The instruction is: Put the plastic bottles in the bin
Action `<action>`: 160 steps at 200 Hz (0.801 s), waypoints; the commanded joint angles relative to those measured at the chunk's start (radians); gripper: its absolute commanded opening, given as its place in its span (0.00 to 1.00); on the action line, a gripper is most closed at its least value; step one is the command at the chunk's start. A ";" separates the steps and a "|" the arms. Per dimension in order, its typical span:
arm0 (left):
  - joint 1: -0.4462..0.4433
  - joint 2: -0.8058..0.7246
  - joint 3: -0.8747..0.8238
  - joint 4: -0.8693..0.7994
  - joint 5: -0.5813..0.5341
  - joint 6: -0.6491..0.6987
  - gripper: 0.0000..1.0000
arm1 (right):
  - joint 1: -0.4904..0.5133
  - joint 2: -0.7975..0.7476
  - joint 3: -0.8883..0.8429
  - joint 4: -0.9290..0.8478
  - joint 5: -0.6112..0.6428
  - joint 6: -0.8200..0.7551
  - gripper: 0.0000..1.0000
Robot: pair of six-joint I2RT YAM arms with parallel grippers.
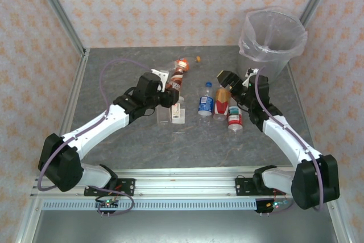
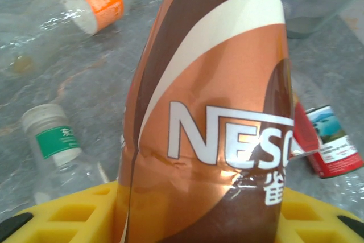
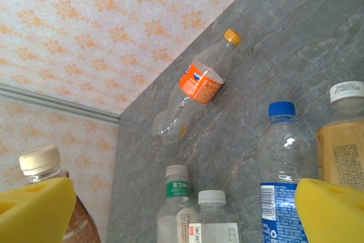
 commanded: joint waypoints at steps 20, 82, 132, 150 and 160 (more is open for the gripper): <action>-0.021 0.020 0.036 0.086 0.142 0.006 0.45 | 0.011 0.056 0.089 0.126 -0.138 0.086 0.99; -0.070 0.058 0.077 0.085 0.185 0.032 0.45 | 0.066 0.158 0.227 0.102 -0.227 0.039 1.00; -0.091 0.081 0.102 0.083 0.215 0.044 0.45 | 0.079 0.199 0.267 0.061 -0.243 0.014 0.89; -0.098 0.087 0.112 0.080 0.229 0.049 0.45 | 0.080 0.209 0.274 0.061 -0.266 0.009 0.82; -0.101 0.093 0.118 0.076 0.230 0.052 0.45 | 0.079 0.213 0.274 0.059 -0.276 0.007 0.79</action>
